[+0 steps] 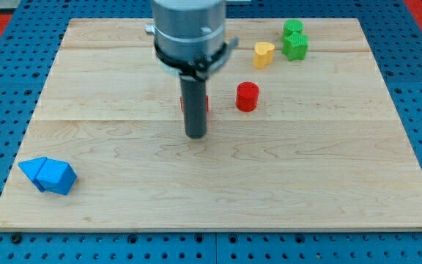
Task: Move the red star to the right side of the yellow hexagon
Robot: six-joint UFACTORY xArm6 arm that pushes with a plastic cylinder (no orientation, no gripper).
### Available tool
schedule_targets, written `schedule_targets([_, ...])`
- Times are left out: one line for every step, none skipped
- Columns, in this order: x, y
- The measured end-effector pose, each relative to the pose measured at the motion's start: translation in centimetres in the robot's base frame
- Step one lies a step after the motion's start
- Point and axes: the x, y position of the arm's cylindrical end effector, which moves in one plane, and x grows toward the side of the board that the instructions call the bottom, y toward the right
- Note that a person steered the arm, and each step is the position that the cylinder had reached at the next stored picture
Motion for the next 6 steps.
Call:
schedule_targets([-6.3,-1.9])
schedule_targets([-11.8,-3.2])
schedule_targets([-12.1,-4.3])
schedule_targets([-11.2,-4.9])
schedule_targets([-10.4,-3.2])
schedule_targets([-10.4,0.1])
